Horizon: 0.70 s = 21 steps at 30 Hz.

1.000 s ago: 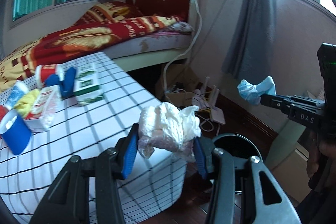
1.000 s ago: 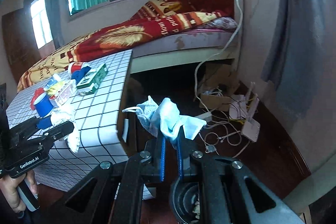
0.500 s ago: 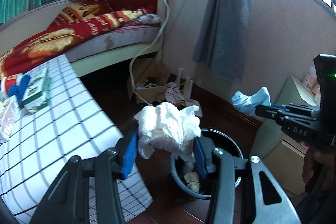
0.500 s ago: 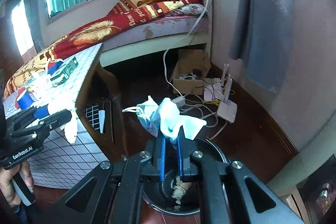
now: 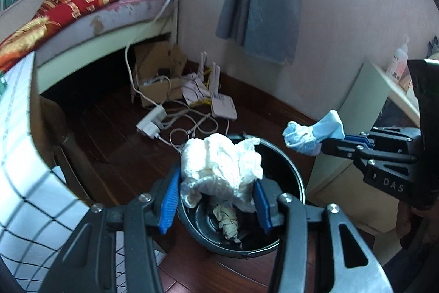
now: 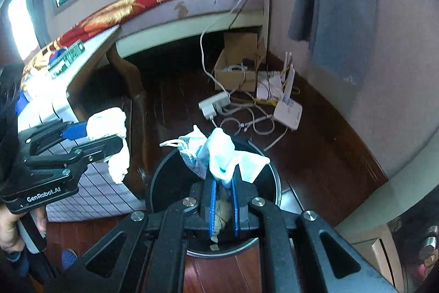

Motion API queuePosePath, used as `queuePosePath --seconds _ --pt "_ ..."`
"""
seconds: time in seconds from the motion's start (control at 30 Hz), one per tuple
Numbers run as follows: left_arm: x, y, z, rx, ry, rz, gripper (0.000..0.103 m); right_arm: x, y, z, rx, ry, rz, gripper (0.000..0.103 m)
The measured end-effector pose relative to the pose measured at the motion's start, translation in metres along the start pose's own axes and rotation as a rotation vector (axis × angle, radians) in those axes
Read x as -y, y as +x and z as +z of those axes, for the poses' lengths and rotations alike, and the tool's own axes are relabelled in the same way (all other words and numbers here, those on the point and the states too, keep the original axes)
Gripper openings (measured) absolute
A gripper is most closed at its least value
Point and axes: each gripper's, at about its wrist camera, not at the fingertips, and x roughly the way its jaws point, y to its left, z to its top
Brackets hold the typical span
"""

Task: Collect trash
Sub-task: 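Carry both tissues over the black bin and open both tools, then move both open tools back over the table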

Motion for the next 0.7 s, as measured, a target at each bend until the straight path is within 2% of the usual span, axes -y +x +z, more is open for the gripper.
queuePosePath --seconds 0.27,0.3,0.33,0.4,0.43,0.47,0.53,0.6,0.7 --pt "0.001 0.044 -0.010 -0.109 -0.014 -0.037 0.054 -0.002 0.056 -0.014 -0.119 -0.054 0.018 0.010" --pt "0.001 0.050 -0.012 -0.123 -0.018 -0.047 0.061 -0.002 0.062 -0.015 -0.123 -0.055 0.021 0.010" --pt "0.001 0.058 -0.014 -0.150 -0.025 -0.061 0.075 -0.001 0.068 -0.016 -0.128 -0.057 0.017 0.011" --pt "0.001 0.070 -0.019 -0.200 -0.030 -0.034 0.085 0.003 0.086 -0.022 -0.180 -0.067 -0.032 0.036" --pt "0.000 0.073 -0.021 -0.210 -0.023 -0.004 0.085 0.007 0.091 -0.026 -0.194 -0.061 -0.053 0.068" --pt "-0.001 0.073 -0.023 -0.215 -0.021 0.008 0.086 0.011 0.095 -0.029 -0.207 -0.055 -0.070 0.087" --pt "-0.004 0.073 -0.026 -0.224 -0.030 0.031 0.098 0.019 0.100 -0.034 -0.239 -0.047 -0.108 0.090" --pt "-0.006 0.071 -0.027 -0.212 -0.030 0.059 0.099 0.023 0.098 -0.032 -0.233 -0.040 -0.130 0.091" --pt "-0.007 0.064 -0.026 -0.193 -0.026 0.089 0.099 0.026 0.090 -0.024 -0.213 -0.017 -0.157 0.100"
